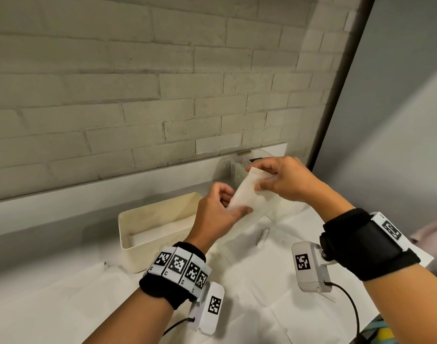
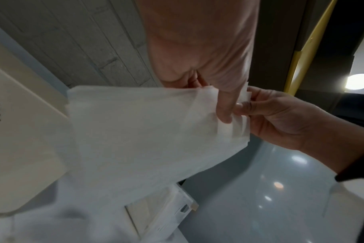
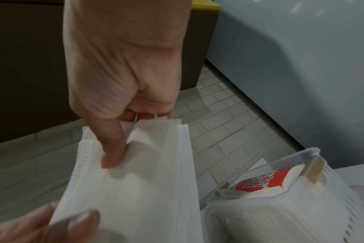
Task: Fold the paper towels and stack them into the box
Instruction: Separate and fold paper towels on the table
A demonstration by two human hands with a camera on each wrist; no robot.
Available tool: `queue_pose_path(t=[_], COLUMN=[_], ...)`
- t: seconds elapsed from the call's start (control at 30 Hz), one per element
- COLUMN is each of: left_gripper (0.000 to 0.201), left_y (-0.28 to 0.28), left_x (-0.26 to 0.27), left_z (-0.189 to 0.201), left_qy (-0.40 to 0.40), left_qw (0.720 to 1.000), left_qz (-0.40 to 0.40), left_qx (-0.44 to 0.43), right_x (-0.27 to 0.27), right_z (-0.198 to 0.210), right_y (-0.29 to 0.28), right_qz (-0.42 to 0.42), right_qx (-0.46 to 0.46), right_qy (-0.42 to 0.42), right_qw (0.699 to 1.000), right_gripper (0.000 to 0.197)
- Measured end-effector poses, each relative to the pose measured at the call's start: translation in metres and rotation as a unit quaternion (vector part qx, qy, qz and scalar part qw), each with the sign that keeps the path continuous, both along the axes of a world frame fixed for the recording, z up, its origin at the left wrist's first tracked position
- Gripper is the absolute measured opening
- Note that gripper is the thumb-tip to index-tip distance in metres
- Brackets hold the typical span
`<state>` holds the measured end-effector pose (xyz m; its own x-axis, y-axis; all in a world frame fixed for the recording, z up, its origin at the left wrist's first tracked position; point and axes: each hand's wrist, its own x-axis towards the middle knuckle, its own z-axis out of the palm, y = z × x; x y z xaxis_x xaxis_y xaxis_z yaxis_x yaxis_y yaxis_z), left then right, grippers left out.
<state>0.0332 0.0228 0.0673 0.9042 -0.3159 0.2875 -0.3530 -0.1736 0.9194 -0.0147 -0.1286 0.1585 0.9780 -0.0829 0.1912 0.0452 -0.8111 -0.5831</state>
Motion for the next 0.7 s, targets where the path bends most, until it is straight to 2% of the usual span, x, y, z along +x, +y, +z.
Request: queue_pose_path(t=[0.07, 0.1, 0.2, 0.23, 0.37, 0.53, 0.6, 0.7], left_gripper=[0.054, 0.053, 0.020, 0.018, 0.025, 0.061, 0.060, 0.054], left_y=[0.002, 0.003, 0.006, 0.007, 0.007, 0.005, 0.004, 0.005], left_x=[0.000, 0.001, 0.001, 0.002, 0.001, -0.002, -0.003, -0.005], left_z=[0.005, 0.008, 0.011, 0.008, -0.002, -0.005, -0.004, -0.003], left_qy=[0.015, 0.020, 0.034, 0.038, 0.059, 0.113, 0.115, 0.126], left_qw=[1.000, 0.999, 0.996, 0.997, 0.996, 0.989, 0.988, 0.986], left_qz=[-0.027, -0.047, -0.076, -0.073, -0.060, -0.094, -0.102, -0.107], left_qx=[-0.001, 0.007, 0.012, 0.002, -0.027, -0.020, -0.003, 0.001], right_x=[0.000, 0.000, 0.002, 0.003, -0.001, -0.004, -0.004, -0.004], right_z=[-0.001, -0.002, -0.007, -0.009, -0.024, -0.029, -0.028, -0.028], right_y=[0.004, 0.006, 0.012, 0.013, 0.014, 0.009, 0.006, 0.001], right_qz=[0.017, 0.022, 0.029, 0.030, 0.020, 0.020, 0.023, 0.040], right_qx=[-0.008, -0.009, -0.014, -0.016, -0.021, -0.011, 0.024, 0.126], right_qy=[0.003, 0.006, 0.000, -0.008, -0.011, -0.008, -0.007, -0.013], right_qw=[1.000, 1.000, 0.999, 0.999, 1.000, 1.000, 0.999, 0.991], right_gripper=[0.039, 0.039, 0.039, 0.039, 0.039, 0.038, 0.035, 0.035])
